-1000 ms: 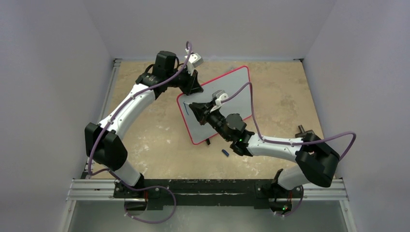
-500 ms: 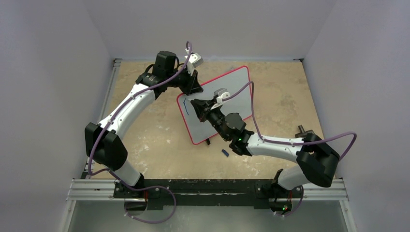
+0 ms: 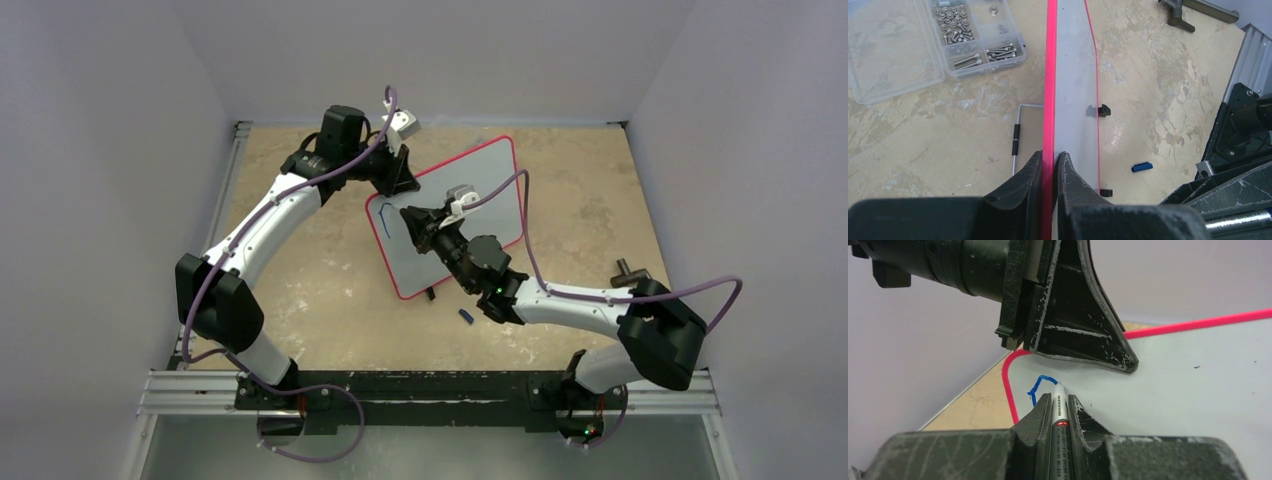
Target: Write a sentence on the whiteboard
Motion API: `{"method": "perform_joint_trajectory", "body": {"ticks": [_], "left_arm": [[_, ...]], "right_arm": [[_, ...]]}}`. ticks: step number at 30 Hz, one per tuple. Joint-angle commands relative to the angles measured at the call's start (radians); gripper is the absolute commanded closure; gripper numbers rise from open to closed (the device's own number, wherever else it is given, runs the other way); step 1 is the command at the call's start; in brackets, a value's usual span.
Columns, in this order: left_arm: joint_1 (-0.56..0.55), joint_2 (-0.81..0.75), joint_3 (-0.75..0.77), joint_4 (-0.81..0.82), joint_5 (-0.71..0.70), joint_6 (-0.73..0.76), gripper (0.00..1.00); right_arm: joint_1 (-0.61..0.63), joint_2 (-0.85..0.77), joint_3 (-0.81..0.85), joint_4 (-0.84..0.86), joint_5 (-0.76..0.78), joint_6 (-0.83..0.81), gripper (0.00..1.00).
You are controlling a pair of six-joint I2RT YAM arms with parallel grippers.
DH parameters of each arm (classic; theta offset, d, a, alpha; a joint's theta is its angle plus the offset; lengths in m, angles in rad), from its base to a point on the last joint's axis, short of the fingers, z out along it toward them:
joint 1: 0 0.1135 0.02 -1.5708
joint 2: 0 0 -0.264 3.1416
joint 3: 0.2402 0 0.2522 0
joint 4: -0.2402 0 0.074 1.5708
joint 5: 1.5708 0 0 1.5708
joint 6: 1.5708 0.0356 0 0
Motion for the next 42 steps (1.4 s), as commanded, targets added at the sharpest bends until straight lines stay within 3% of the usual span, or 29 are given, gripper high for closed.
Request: {"method": "perform_joint_trajectory", "body": {"ticks": [1,16,32,42], "left_arm": [[-0.007,0.027,-0.005,-0.117,-0.149,0.111,1.0],[-0.009,0.028,-0.002,-0.121,-0.153,0.115,1.0],[-0.01,0.029,-0.002,-0.123,-0.15,0.114,1.0],[-0.01,0.03,-0.001,-0.123,-0.15,0.114,1.0]], "right_arm": [[-0.008,-0.028,-0.028,-0.051,0.041,0.001,1.0],[-0.007,-0.011,-0.046,-0.074,-0.09,0.051,1.0],[-0.004,0.03,0.07,-0.095,-0.08,0.006,1.0],[-0.004,-0.084,0.058,-0.121,-0.073,-0.004,1.0]]}}
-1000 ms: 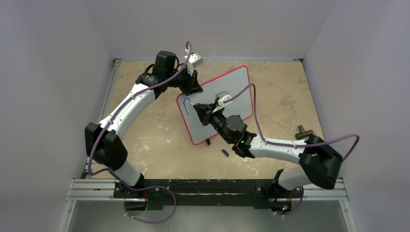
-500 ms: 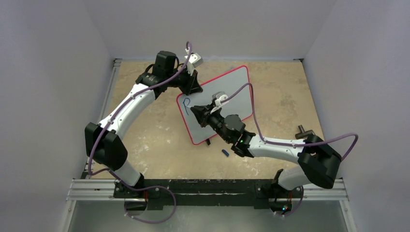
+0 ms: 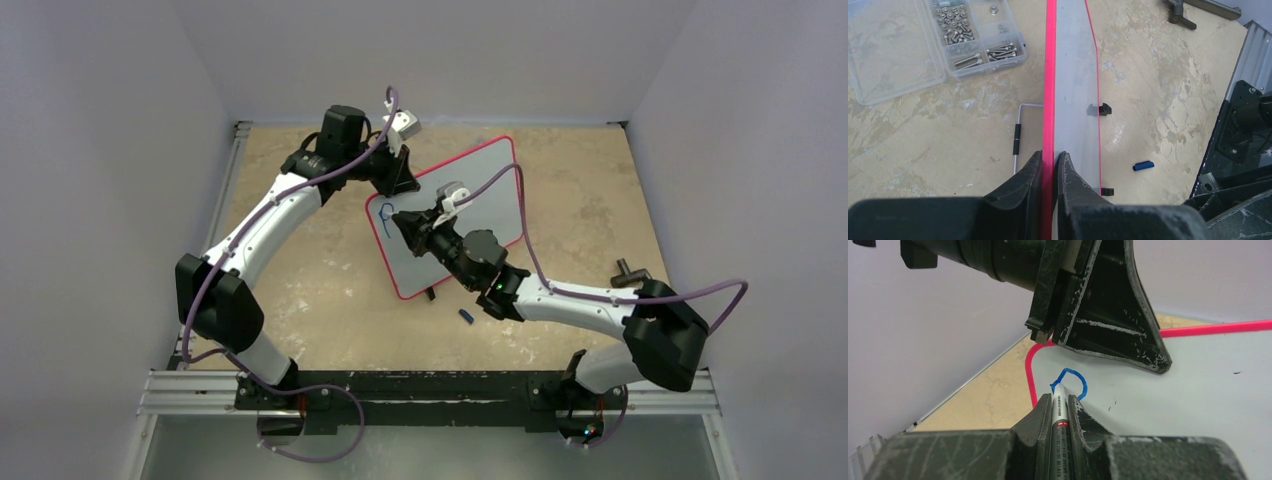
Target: Write a sentence on the whiteboard
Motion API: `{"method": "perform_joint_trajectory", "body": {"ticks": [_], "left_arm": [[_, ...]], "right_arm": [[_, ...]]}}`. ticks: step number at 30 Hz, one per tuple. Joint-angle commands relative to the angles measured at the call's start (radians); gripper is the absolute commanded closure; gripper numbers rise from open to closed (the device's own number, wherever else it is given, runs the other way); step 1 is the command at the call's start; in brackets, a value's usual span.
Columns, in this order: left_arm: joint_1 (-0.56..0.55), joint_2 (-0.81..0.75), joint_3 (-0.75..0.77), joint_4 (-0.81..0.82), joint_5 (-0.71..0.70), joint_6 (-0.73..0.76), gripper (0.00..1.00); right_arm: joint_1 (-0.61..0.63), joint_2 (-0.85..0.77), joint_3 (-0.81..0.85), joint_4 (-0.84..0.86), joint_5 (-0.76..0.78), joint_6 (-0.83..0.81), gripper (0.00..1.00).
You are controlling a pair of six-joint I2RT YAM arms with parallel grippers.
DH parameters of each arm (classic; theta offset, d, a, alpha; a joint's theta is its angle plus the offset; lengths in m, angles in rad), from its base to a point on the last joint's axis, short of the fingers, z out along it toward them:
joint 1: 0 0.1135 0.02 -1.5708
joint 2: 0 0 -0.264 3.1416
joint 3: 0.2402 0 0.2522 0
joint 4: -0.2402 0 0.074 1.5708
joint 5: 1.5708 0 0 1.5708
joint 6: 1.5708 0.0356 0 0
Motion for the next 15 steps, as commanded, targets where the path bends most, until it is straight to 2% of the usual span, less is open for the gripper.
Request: {"method": "perform_joint_trajectory", "body": {"ticks": [1,6,15], "left_arm": [[-0.009,0.028,-0.005,-0.112,-0.146,0.102,1.0],[-0.009,0.028,-0.005,-0.113,-0.145,0.102,1.0],[-0.01,0.023,-0.008,-0.115,-0.145,0.106,1.0]], "right_arm": [[-0.005,-0.092,0.009,-0.016,0.037,-0.026,1.0],[-0.005,-0.143,-0.028,-0.026,0.079,-0.043,1.0],[-0.006,-0.134,-0.08,0.001,0.119,-0.045,1.0]]}}
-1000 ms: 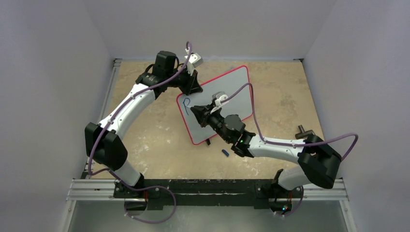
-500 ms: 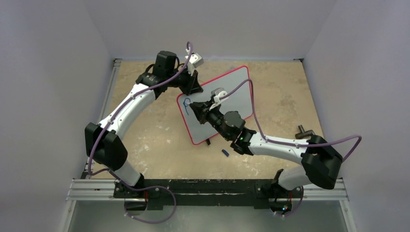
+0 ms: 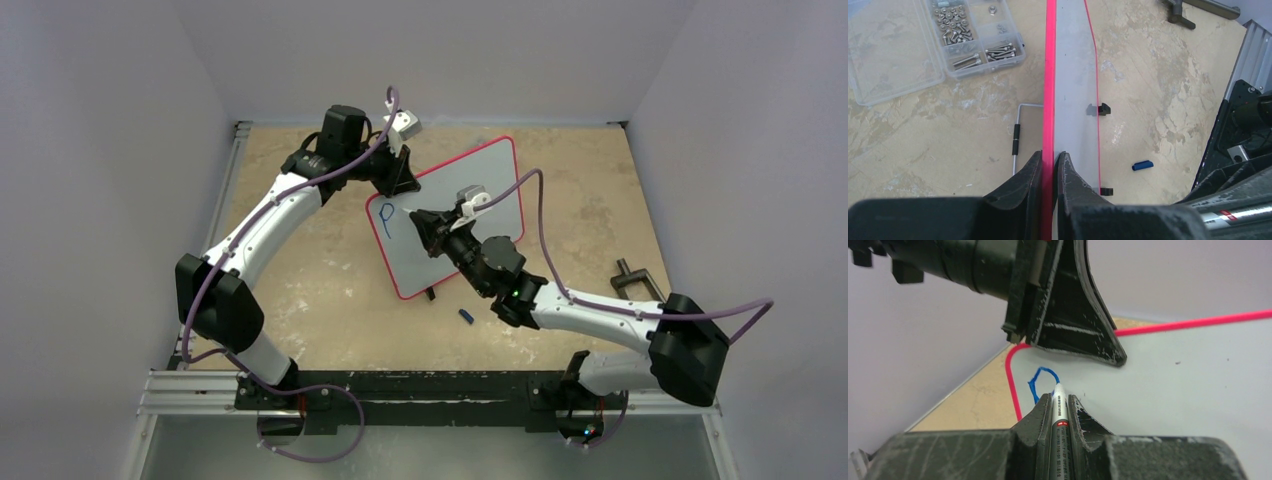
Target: Write a sentence on the whiteboard
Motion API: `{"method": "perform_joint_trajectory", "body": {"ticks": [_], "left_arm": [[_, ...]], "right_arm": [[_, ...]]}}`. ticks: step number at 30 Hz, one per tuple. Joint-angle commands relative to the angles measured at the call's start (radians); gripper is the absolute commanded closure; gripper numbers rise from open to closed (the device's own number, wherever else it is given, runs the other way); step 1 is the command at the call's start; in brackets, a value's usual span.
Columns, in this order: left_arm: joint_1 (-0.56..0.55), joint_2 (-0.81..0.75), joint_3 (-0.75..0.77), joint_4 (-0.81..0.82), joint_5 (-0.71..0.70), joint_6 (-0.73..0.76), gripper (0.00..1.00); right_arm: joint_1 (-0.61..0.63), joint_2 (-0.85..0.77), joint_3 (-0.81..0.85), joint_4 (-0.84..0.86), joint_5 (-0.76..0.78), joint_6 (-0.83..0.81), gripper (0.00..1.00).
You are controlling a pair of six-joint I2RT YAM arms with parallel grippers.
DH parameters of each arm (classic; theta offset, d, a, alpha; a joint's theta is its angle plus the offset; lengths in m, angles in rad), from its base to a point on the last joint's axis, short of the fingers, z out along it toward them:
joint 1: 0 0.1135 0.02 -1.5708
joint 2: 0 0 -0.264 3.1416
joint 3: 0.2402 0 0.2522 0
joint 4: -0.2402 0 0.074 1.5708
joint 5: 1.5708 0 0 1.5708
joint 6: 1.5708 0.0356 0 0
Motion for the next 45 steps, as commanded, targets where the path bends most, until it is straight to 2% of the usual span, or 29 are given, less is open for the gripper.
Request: {"method": "perform_joint_trajectory", "body": {"ticks": [1,30,45], "left_arm": [[-0.006,0.021,-0.012,-0.109,-0.144,0.106,1.0],[-0.009,0.022,-0.008,-0.115,-0.141,0.109,1.0],[-0.011,0.03,-0.004,-0.119,-0.143,0.109,1.0]], "right_arm": [[-0.003,0.005,-0.027,0.041,0.044,-0.018,1.0],[-0.003,0.108,0.04,0.034,0.03,-0.038,1.0],[-0.003,0.102,-0.04,0.033,-0.017,0.008,1.0]]}}
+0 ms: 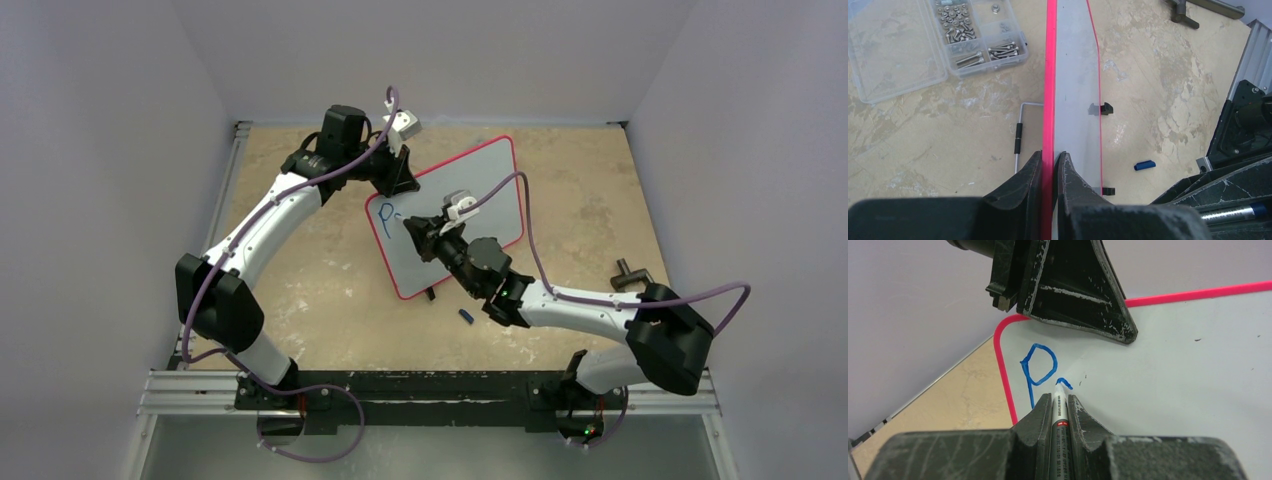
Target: Write a sentence on the whiteboard
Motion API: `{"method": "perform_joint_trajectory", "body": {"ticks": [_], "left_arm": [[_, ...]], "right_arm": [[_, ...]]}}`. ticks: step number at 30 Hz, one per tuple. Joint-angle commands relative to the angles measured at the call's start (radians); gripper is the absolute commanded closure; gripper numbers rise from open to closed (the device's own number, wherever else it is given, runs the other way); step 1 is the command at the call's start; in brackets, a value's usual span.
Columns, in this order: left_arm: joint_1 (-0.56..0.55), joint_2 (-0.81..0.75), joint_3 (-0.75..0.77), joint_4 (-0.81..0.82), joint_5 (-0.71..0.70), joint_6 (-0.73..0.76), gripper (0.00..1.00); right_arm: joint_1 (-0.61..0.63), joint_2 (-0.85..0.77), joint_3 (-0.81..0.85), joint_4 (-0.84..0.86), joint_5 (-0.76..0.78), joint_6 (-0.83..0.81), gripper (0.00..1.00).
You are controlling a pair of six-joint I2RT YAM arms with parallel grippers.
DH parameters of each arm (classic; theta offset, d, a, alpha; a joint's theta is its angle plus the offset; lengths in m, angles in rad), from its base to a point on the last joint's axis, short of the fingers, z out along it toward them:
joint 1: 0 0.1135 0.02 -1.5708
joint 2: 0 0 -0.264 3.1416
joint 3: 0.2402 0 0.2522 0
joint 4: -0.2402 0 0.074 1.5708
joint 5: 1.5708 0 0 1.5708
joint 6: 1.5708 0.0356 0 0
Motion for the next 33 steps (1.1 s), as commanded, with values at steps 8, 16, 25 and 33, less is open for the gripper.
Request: {"method": "perform_joint_trajectory", "body": {"ticks": [8,16,25,33], "left_arm": [[-0.011,0.03,-0.004,-0.115,-0.134,0.106,1.0],[-0.011,0.029,-0.004,-0.118,-0.134,0.106,1.0],[-0.012,0.029,-0.004,-0.118,-0.134,0.106,1.0],[-0.014,0.03,-0.004,-0.12,-0.134,0.106,1.0]], "right_arm": [[-0.003,0.0,-0.066,-0.013,-0.021,0.035,1.0],[-0.003,-0.029,-0.075,-0.061,0.05,0.033,1.0],[-0.003,-0.047,-0.052,-0.08,0.094,0.022,1.0],[-0.003,-0.024,-0.007,-0.076,0.102,-0.004,1.0]]}}
